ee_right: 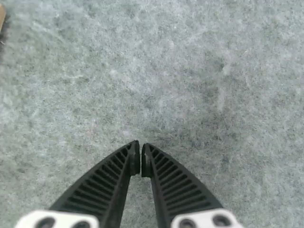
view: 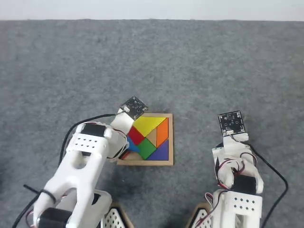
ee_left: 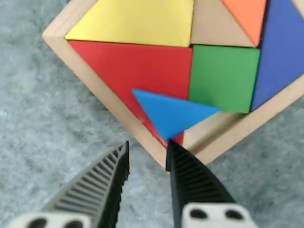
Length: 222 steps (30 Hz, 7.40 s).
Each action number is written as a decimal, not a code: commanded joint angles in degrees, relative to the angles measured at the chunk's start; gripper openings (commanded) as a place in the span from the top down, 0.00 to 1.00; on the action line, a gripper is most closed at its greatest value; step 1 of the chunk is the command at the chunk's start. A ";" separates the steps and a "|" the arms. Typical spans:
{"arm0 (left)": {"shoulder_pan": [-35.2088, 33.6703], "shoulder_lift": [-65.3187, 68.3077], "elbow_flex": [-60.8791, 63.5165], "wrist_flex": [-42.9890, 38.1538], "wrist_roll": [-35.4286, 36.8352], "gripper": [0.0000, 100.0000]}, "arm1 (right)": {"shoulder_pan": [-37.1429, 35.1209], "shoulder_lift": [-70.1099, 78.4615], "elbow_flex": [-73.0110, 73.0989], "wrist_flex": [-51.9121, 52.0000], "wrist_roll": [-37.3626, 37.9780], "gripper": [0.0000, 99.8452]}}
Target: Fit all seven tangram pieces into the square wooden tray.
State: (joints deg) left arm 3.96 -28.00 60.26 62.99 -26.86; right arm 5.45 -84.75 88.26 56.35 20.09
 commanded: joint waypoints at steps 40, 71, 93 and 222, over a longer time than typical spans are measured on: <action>3.96 18.64 -16.75 -1.93 13.27 0.86 | 0.40 -1.01 -0.44 0.66 0.62 0.99; 21.80 2.73 -6.11 -1.23 13.98 0.86 | 0.40 -1.01 -0.44 0.57 0.62 0.99; 6.51 2.29 -2.59 -1.14 3.60 0.86 | 0.31 -0.92 -0.44 0.48 0.62 0.99; 2.20 -0.79 -12.62 10.46 -2.02 0.87 | 0.31 -1.01 -0.44 0.66 0.70 0.99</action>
State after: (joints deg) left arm 9.05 -18.77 45.85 70.29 -28.26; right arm 5.45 -84.84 88.26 56.35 20.09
